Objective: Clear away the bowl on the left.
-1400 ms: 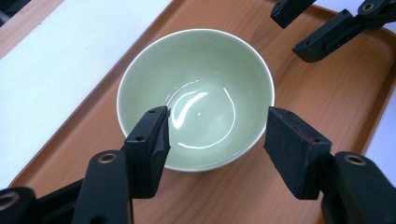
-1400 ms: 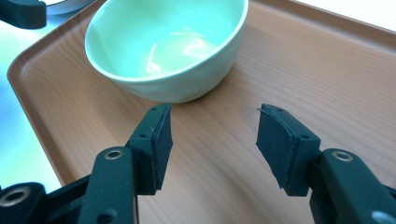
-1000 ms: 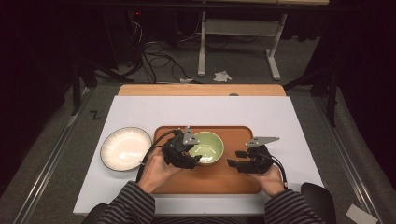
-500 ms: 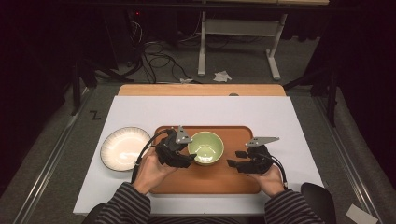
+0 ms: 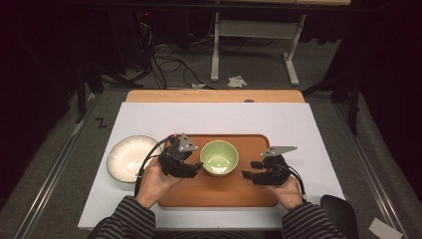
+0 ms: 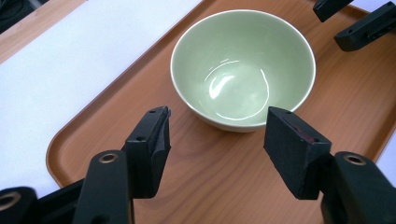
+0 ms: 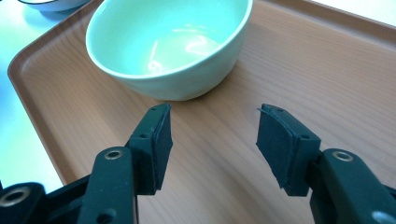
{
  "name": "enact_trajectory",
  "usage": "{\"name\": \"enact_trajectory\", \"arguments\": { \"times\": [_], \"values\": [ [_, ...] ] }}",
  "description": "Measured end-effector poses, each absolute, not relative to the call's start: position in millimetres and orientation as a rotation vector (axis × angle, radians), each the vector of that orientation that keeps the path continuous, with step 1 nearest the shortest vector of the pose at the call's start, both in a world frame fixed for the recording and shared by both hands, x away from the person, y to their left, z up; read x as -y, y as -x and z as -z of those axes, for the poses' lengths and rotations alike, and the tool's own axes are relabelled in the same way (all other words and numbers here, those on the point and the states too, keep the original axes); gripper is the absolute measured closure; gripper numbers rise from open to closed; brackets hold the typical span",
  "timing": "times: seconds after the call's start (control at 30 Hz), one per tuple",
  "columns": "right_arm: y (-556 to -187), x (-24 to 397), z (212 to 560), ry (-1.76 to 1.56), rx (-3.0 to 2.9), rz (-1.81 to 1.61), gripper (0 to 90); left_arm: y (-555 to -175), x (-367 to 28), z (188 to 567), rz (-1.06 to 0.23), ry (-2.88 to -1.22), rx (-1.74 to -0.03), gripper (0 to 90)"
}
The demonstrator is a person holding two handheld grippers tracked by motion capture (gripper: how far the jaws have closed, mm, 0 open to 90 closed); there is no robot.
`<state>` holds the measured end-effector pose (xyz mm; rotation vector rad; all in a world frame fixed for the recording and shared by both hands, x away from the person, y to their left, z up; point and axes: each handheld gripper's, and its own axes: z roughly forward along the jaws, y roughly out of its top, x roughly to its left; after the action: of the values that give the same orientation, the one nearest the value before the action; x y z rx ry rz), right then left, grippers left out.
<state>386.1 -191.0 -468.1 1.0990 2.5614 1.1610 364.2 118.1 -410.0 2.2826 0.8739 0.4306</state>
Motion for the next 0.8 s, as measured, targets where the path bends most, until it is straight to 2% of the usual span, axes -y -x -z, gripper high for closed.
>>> {"name": "enact_trajectory", "arguments": {
  "times": [0.8],
  "values": [
    [-386,190,469,-1.116,-2.564,-1.155,46.5,-359,-148,413,-0.382,-2.252,-0.960,41.3]
  ]
}}
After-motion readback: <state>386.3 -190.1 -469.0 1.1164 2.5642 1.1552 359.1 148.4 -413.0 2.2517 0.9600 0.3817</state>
